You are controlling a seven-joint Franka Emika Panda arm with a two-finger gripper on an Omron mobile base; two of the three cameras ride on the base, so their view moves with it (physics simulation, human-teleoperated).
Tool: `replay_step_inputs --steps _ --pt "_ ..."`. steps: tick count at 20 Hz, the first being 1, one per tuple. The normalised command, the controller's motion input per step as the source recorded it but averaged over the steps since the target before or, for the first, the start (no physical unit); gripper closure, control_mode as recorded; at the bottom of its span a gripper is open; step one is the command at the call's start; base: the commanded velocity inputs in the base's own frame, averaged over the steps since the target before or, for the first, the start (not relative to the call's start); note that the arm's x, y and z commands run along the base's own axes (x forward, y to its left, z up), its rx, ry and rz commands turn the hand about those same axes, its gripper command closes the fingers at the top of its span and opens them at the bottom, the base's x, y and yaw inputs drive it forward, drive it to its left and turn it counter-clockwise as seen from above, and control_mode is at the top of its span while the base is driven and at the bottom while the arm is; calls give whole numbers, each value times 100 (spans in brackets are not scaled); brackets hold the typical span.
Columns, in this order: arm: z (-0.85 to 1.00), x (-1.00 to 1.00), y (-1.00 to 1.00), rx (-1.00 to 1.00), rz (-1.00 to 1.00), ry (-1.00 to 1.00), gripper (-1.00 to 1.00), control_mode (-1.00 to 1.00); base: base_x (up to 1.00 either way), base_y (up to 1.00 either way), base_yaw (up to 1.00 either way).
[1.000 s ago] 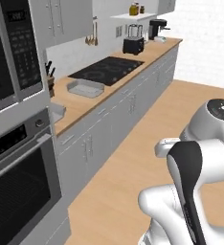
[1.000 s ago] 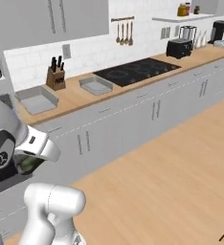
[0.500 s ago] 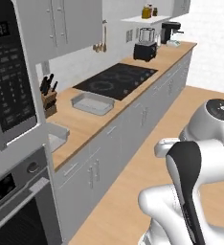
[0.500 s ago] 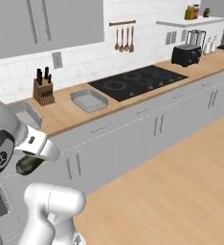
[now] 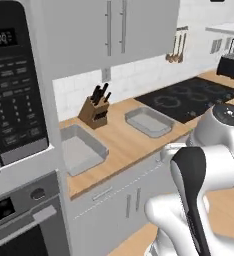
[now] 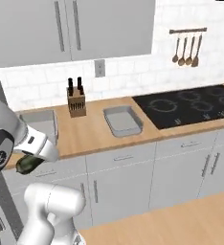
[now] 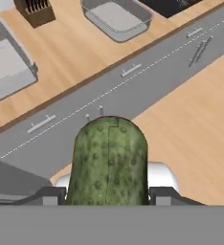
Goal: Place one cucumber and one chicken drumstick in each tupperware on the nearby counter, to pack two identical lunches.
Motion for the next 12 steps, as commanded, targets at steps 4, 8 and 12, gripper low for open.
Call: replay_step_inputs --steps 4,8,12 --pt "0 0 0 0 0 0 100 100 31 -1 98" --pt "0 0 0 0 0 0 100 100 25 -29 71" --pt "0 0 0 0 0 0 100 100 47 -56 33"
